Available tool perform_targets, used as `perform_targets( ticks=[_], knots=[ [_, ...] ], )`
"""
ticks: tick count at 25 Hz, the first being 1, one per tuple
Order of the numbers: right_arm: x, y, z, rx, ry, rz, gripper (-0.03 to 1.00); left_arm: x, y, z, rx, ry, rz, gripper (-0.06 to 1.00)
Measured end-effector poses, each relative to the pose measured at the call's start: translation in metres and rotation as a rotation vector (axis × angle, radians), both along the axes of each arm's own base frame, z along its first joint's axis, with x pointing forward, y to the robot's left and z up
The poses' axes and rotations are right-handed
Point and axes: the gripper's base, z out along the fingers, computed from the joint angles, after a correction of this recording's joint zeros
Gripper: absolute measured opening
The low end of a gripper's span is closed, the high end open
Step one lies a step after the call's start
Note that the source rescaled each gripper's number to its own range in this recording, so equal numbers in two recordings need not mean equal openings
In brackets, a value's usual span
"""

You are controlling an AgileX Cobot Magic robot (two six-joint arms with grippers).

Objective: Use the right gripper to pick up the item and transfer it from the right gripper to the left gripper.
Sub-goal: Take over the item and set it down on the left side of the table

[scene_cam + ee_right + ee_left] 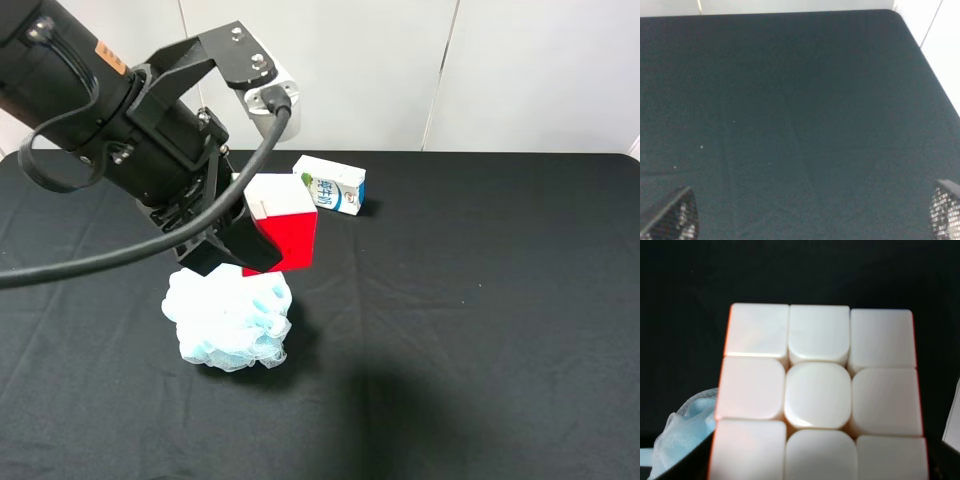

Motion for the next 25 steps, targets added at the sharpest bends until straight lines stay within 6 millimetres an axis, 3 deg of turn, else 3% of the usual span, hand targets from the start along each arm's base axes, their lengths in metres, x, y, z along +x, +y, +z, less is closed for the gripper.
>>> perform_targets(
  ticks=[4,12,25],
  knots=[
    [0.000,0.000,0.000,0.000,0.000,-0.001,1.00,0.006,0.001,0.008,0.024,-0.039,0.037,0.00],
    [0.000,0.000,0.000,0.000,0.000,-0.001,1.00,0.027,0.013,0.045,0.130,-0.179,0.174,0.00],
    [0.000,0.000,0.000,0.000,0.000,-0.001,1.00,0.080,0.102,0.049,0.147,-0.116,0.583,0.00]
  ],
)
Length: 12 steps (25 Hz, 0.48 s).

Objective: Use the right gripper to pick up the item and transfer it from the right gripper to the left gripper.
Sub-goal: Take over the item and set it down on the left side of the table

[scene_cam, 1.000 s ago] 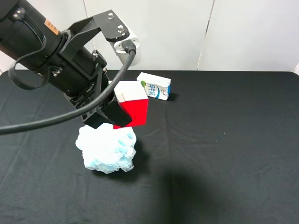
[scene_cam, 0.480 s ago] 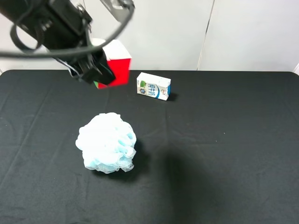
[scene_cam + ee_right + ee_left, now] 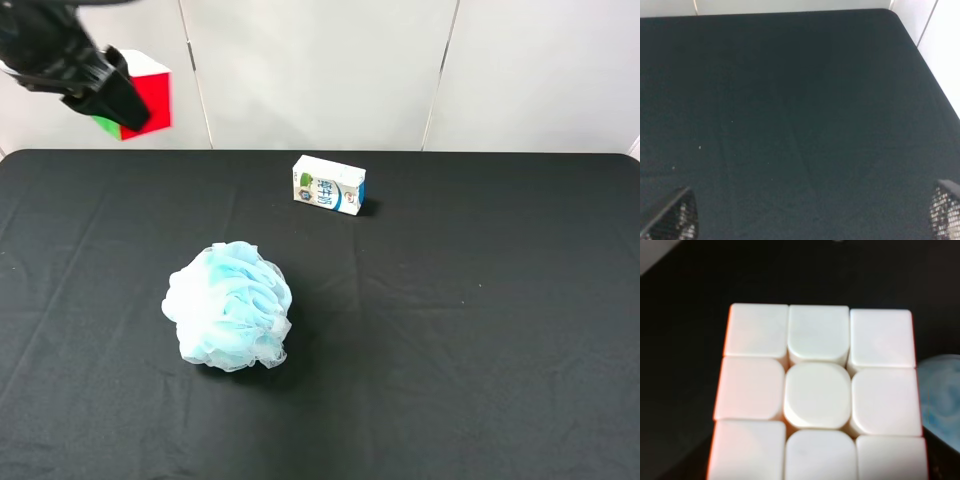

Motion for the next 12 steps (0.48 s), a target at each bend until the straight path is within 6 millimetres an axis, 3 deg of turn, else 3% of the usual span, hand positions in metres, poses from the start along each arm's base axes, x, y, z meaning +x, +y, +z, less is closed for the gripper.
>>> perform_targets(
  ticks=[6,12],
  knots=[
    [0.000,0.000,0.000,0.000,0.000,0.000,1.00,0.027,0.028,-0.024,-0.019,0.080,0.146,0.00],
    [0.000,0.000,0.000,0.000,0.000,0.000,1.00,0.055,0.031,-0.075,-0.046,0.236,0.209,0.00]
  ],
)
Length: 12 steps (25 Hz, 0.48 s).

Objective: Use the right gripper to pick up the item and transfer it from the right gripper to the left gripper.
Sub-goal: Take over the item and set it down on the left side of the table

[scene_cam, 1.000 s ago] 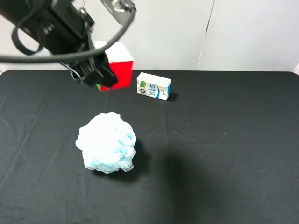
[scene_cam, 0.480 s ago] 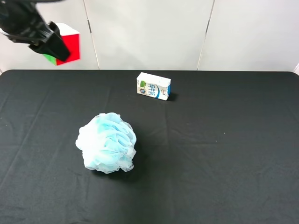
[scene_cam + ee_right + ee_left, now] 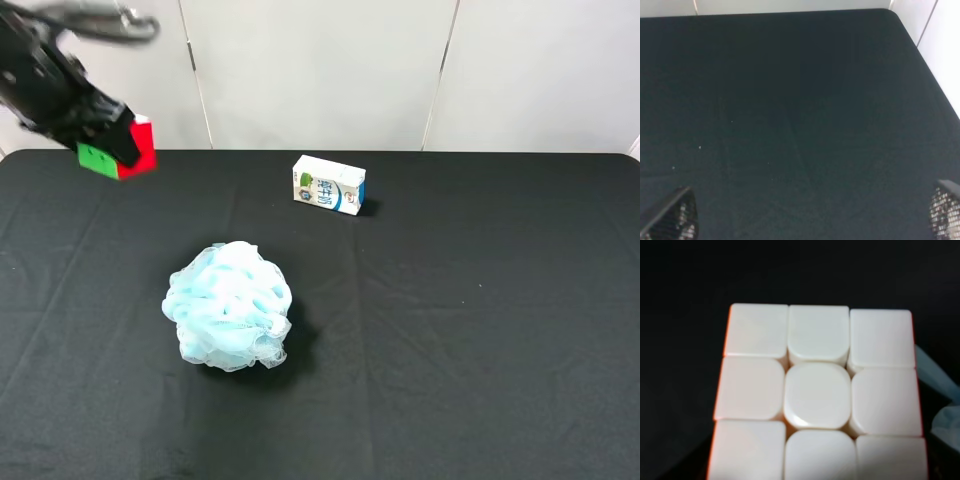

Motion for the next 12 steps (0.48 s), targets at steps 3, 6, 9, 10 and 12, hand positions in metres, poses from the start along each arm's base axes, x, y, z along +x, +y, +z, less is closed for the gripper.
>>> perform_targets(
  ticks=[3,6,9,10,12],
  knots=[
    [0.000,0.000,0.000,0.000,0.000,0.000,1.00,0.011,-0.002,-0.029,0.012,0.081,0.002,0.00],
    [0.000,0.000,0.000,0.000,0.000,0.000,1.00,0.018,-0.003,-0.057,0.025,0.159,0.003,0.00],
    [0.000,0.000,0.000,0.000,-0.001,0.000,1.00,0.023,-0.004,-0.081,0.035,0.209,0.007,0.00],
    [0.000,0.000,0.000,0.000,-0.001,0.000,1.00,0.025,-0.004,-0.088,0.038,0.220,0.008,0.00],
    [0.000,0.000,0.000,0.000,-0.001,0.000,1.00,0.027,-0.004,-0.097,0.041,0.234,0.012,0.00]
  ],
)
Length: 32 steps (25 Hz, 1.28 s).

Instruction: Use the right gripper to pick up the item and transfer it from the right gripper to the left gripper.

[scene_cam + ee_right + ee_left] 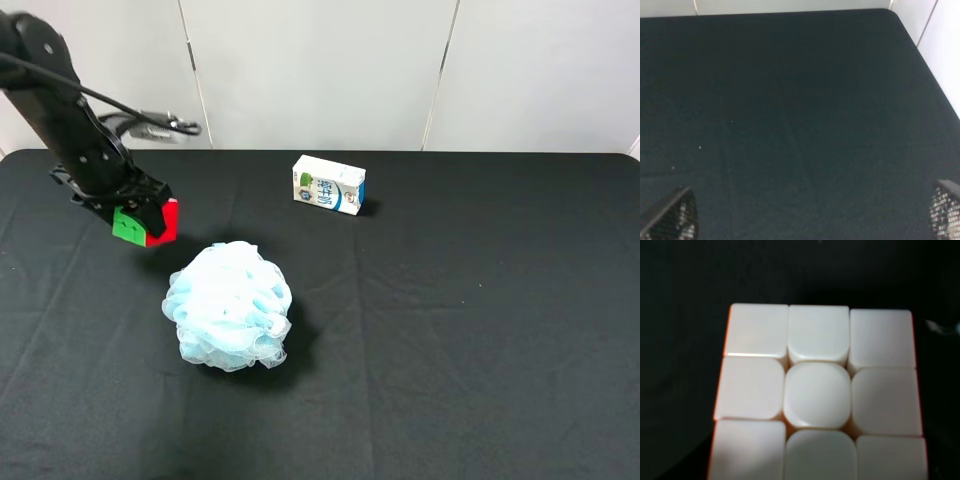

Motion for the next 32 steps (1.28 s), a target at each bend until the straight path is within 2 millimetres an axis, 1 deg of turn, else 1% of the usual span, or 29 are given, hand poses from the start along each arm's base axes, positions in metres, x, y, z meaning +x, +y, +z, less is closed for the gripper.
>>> perform_targets(
  ticks=[3,9,14,15,16,17,18,19,21,23,28,32],
  knots=[
    [0.0000,0.0000,0.0000,0.000,0.000,0.000,1.00,0.0028,-0.0002,-0.0085,0.002,0.001,0.003,0.00],
    [0.0000,0.0000,0.0000,0.000,0.000,0.000,1.00,0.0044,-0.0005,-0.0094,0.000,-0.013,0.006,0.00],
    [0.0000,0.0000,0.0000,0.000,0.000,0.000,1.00,0.0044,-0.0005,-0.0094,-0.004,-0.007,0.048,0.00],
    [0.0000,0.0000,0.0000,0.000,0.000,0.000,1.00,0.0044,-0.0005,-0.0094,-0.004,-0.007,0.053,0.04],
    [0.0000,0.0000,0.0000,0.000,0.000,0.000,1.00,0.0044,-0.0005,-0.0094,-0.005,-0.005,0.061,0.20],
    [0.0000,0.0000,0.0000,0.000,0.000,0.000,1.00,0.0044,-0.0005,-0.0094,-0.006,-0.004,0.069,0.39],
    [0.0000,0.0000,0.0000,0.000,0.000,0.000,1.00,0.0044,-0.0005,-0.0094,-0.006,-0.004,0.071,0.61],
    [0.0000,0.0000,0.0000,0.000,0.000,0.000,1.00,0.0044,-0.0005,-0.0094,-0.006,-0.004,0.073,0.76],
    [0.0000,0.0000,0.0000,0.000,0.000,0.000,1.00,0.0042,-0.0005,-0.0094,-0.006,-0.002,0.074,0.90],
    [0.0000,0.0000,0.0000,0.000,0.000,0.000,1.00,0.0041,-0.0005,-0.0094,-0.006,0.000,0.075,0.96],
    [0.0000,0.0000,0.0000,0.000,0.000,0.000,1.00,0.0036,-0.0005,-0.0094,-0.005,0.005,0.075,0.99],
    [0.0000,0.0000,0.0000,0.000,0.000,0.000,1.00,0.0030,-0.0004,-0.0093,-0.005,0.013,0.075,1.00]
  ],
)
